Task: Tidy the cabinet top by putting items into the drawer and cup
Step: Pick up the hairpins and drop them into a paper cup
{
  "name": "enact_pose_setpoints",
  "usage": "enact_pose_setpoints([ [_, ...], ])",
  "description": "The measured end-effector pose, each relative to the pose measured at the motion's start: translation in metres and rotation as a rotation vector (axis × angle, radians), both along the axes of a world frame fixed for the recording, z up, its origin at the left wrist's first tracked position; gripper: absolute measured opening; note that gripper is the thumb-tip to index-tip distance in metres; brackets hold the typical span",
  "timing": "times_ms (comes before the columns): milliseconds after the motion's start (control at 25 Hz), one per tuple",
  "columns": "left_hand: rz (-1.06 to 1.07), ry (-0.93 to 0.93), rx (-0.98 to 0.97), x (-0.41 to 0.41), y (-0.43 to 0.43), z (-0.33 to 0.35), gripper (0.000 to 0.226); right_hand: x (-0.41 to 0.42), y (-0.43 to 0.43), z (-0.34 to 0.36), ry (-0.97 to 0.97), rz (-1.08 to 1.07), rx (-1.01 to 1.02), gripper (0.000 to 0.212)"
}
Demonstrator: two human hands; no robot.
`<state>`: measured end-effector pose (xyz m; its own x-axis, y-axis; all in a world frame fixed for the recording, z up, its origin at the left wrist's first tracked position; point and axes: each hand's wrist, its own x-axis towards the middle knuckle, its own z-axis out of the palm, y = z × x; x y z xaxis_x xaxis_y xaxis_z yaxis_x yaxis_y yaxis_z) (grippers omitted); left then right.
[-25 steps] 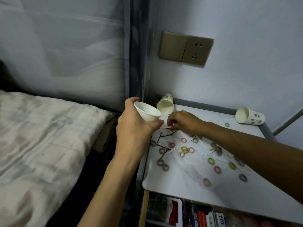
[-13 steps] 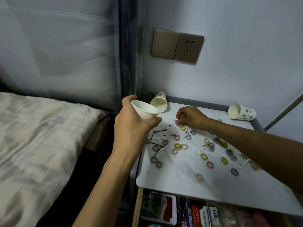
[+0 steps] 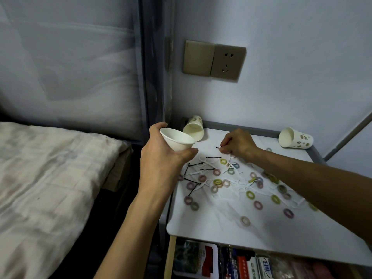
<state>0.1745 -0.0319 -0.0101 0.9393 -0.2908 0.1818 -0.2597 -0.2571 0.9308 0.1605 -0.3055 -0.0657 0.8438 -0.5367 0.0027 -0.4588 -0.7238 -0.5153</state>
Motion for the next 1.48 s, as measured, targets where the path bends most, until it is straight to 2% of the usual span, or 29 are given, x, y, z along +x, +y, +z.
enact_pose_setpoints([
  [80,-0.004,0.004,0.007,-0.001,-0.001,0.0,0.084,0.0,-0.002,-0.002,-0.017,-0.036,0.027,0.027],
  [240,0.003,0.012,-0.001,-0.001,-0.002,0.0,0.085,0.001,-0.003,-0.007,-0.013,-0.052,0.01,0.011],
  [400,-0.008,0.014,-0.003,-0.002,-0.004,-0.001,0.083,-0.002,-0.008,0.0,0.051,0.068,-0.172,0.014],
  [600,-0.006,0.014,0.009,-0.004,-0.007,-0.001,0.084,-0.01,-0.014,0.008,0.037,0.052,-0.41,0.013],
  [720,-0.001,0.011,0.01,-0.003,-0.005,-0.002,0.085,-0.009,0.0,0.011,-0.101,0.126,-0.296,0.011],
  [800,0.001,0.012,0.005,-0.002,-0.004,-0.003,0.085,-0.007,0.013,0.003,-0.09,0.209,-0.214,0.008],
  [920,-0.01,0.013,0.006,-0.001,-0.003,-0.003,0.085,-0.01,0.023,-0.015,-0.049,0.205,-0.148,0.007],
  [1080,-0.013,0.01,0.003,0.001,0.002,-0.004,0.084,-0.015,0.026,-0.024,-0.04,0.207,-0.226,0.004],
  [1320,-0.011,0.005,-0.01,-0.001,0.002,-0.002,0.081,-0.014,0.031,-0.025,0.118,0.299,-0.527,0.009],
  [1480,-0.007,0.008,-0.024,-0.001,0.003,0.0,0.08,-0.022,0.036,-0.009,0.0,0.248,-0.328,0.004],
])
